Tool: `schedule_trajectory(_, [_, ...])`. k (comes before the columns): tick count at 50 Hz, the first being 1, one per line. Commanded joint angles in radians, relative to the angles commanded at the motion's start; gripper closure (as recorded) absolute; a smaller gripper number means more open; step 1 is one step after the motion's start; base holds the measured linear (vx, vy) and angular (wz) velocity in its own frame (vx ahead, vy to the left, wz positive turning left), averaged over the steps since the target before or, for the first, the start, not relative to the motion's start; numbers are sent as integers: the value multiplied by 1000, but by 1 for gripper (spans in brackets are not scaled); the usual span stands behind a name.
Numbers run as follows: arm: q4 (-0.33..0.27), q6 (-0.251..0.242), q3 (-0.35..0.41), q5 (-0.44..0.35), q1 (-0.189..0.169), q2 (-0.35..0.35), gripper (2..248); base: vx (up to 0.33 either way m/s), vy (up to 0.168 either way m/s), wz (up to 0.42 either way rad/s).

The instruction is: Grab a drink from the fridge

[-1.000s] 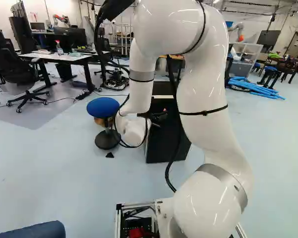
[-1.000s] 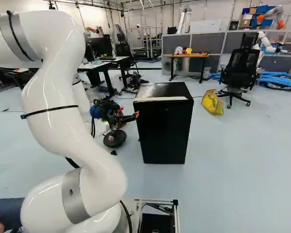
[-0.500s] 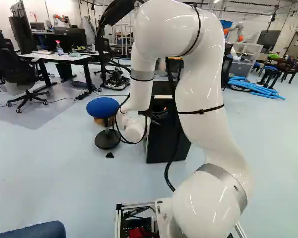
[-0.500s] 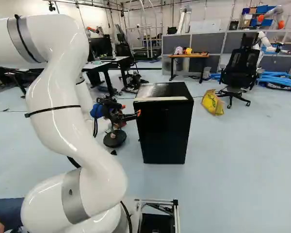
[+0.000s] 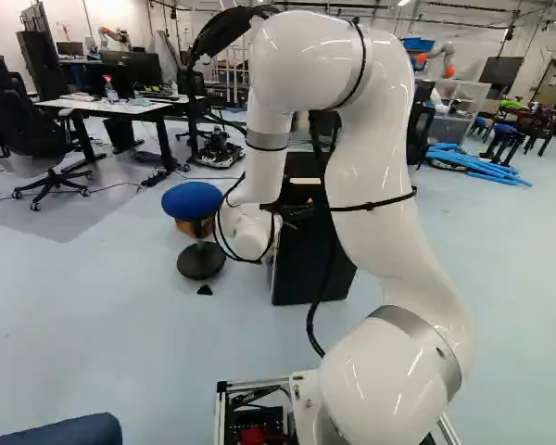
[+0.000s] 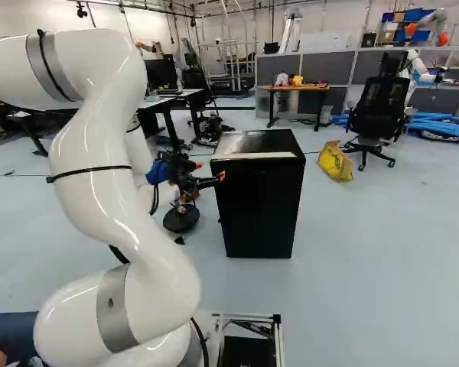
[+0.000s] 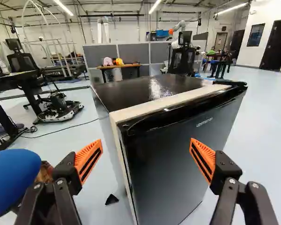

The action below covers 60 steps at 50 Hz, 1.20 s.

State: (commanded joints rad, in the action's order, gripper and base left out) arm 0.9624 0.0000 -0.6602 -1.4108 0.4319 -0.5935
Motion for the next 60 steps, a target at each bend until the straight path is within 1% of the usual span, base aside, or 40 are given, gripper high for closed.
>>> schedule_trajectory(33, [0, 0, -60, 0, -32, -37, 3, 0, 0, 0])
schedule_trajectory(60, [0, 0, -77, 1, -43, -47, 3, 0, 0, 0])
